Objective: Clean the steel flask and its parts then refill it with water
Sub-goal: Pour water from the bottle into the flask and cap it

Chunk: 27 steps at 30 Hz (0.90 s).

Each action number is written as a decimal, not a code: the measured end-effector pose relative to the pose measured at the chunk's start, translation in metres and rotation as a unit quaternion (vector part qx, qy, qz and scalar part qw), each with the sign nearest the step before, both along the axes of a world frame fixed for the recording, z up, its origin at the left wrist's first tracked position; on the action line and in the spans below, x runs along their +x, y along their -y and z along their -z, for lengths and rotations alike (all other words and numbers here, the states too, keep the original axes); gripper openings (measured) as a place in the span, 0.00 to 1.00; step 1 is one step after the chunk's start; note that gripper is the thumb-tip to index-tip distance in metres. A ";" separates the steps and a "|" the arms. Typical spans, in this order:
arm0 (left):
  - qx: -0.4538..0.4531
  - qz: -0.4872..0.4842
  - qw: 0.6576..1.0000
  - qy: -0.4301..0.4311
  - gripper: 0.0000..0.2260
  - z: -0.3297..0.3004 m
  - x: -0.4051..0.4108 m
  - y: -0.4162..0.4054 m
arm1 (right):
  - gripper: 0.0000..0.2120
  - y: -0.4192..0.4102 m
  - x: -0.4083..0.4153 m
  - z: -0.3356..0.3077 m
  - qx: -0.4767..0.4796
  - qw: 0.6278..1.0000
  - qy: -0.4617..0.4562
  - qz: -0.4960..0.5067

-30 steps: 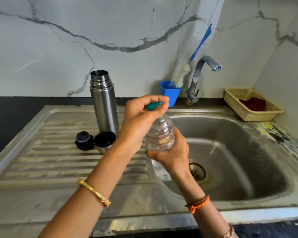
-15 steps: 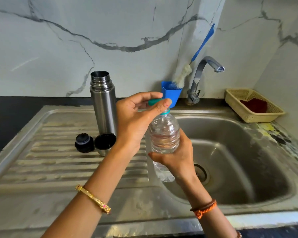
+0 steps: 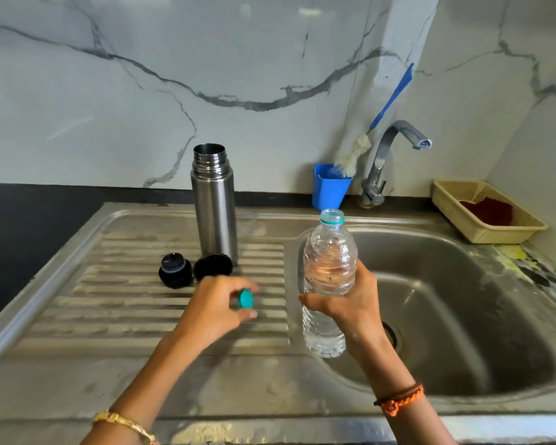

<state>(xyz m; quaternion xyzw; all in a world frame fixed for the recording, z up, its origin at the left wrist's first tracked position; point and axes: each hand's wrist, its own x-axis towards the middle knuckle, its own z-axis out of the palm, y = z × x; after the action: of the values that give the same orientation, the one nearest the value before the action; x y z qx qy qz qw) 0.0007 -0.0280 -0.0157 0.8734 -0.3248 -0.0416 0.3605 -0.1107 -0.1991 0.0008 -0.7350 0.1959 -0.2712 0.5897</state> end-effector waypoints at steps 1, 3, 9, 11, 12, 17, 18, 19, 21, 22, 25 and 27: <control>0.058 0.000 0.998 0.000 0.17 0.008 0.001 -0.006 | 0.26 0.000 0.000 0.001 -0.003 1.000 0.001 0.001; 0.086 -0.013 0.996 -0.028 0.16 0.017 -0.001 -0.015 | 0.26 -0.001 0.000 0.001 -0.006 1.000 0.000 0.001; 0.096 -0.020 0.995 -0.017 0.14 0.017 0.000 -0.027 | 0.27 -0.007 0.002 0.005 -0.005 1.000 -0.004 -0.012; 0.098 -0.012 0.995 0.011 0.15 0.021 -0.002 -0.030 | 0.26 -0.010 0.003 0.006 -0.003 1.000 -0.005 -0.018; 0.111 -0.011 0.994 0.021 0.17 0.023 -0.004 -0.031 | 0.25 -0.011 0.003 0.007 -0.004 1.000 -0.005 -0.021; 0.235 0.011 0.970 0.060 0.20 0.028 -0.006 -0.042 | 0.25 -0.021 0.009 0.009 -0.005 1.000 -0.011 -0.028; 0.254 0.021 0.965 0.057 0.21 0.029 -0.007 -0.043 | 0.26 -0.022 0.010 0.009 -0.004 1.000 -0.012 -0.028; 0.270 0.028 0.961 0.054 0.22 0.030 -0.008 -0.044 | 0.26 -0.023 0.010 0.009 -0.004 0.999 -0.012 -0.030; 0.278 0.021 0.958 0.062 0.23 0.033 -0.009 -0.045 | 0.26 -0.025 0.011 0.009 -0.003 0.999 -0.013 -0.031; 0.263 0.008 0.963 0.068 0.22 0.033 -0.009 -0.046 | 0.26 -0.025 0.011 0.009 -0.002 0.999 -0.014 -0.030; 0.182 -0.020 0.981 0.070 0.19 0.031 -0.013 -0.051 | 0.27 -0.025 0.012 0.010 -0.005 0.999 -0.016 -0.030; 0.152 -0.027 0.987 0.054 0.18 0.031 -0.015 -0.057 | 0.27 -0.026 0.014 0.010 -0.010 0.999 -0.020 -0.027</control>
<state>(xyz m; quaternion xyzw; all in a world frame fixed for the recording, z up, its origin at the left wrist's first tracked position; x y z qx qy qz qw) -0.0142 0.0289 -0.0471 0.9273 -0.3102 -0.0334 0.2067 -0.0971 -0.1734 -0.0093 -0.7514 0.1846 -0.2423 0.5853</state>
